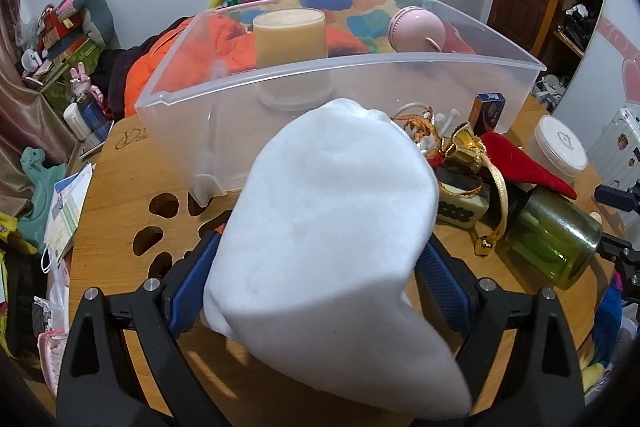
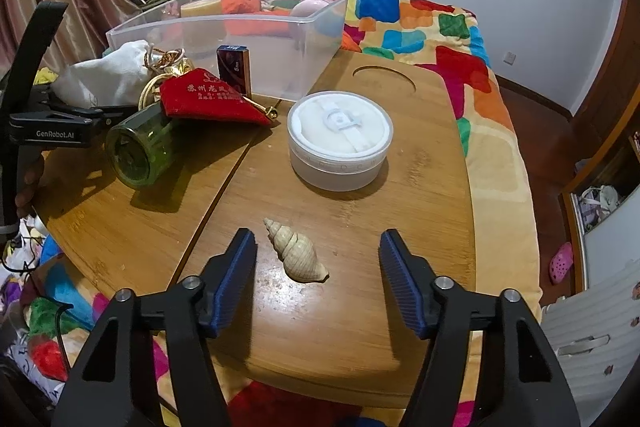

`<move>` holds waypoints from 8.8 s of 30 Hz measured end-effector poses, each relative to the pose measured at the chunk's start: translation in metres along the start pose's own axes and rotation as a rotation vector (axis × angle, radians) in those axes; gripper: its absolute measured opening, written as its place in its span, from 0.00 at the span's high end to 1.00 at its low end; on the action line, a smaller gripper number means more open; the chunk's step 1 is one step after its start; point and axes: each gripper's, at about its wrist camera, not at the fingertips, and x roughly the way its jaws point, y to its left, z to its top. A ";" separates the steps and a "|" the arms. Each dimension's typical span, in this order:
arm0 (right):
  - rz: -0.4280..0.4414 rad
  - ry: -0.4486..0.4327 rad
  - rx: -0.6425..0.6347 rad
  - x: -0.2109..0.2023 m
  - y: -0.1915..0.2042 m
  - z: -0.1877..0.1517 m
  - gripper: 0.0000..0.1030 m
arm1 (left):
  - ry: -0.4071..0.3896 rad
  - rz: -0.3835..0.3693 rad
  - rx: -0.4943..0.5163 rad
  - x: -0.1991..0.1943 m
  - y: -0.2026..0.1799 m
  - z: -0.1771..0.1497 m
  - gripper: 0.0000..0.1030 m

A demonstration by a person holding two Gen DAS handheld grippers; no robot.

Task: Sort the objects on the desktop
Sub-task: 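Grasp the white cloth bag with left tool while right tool approaches the seashell, then lift the white bag with left tool while right tool grasps the spiral seashell, then carry the white bag toward the bin while right tool lifts the seashell, then lower the seashell into the clear bin and open the right tool, then lower the white cloth bag into the bin and open the left tool, then withdraw both open tools from the bin down toward the table objects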

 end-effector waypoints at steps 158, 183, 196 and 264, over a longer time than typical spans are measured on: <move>0.093 -0.115 -0.075 0.046 0.022 0.164 0.82 | -0.149 -0.142 0.075 -0.032 0.031 0.084 0.61; 0.110 -0.027 -0.150 0.077 0.041 0.177 0.82 | -0.108 -0.165 0.129 -0.009 0.020 0.093 0.57; 0.133 0.001 -0.140 0.080 0.040 0.177 0.83 | -0.091 -0.169 0.097 -0.004 0.029 0.095 0.42; 0.011 -0.132 -0.105 -0.018 0.026 0.102 0.32 | -0.145 -0.069 0.079 -0.068 0.017 0.042 0.13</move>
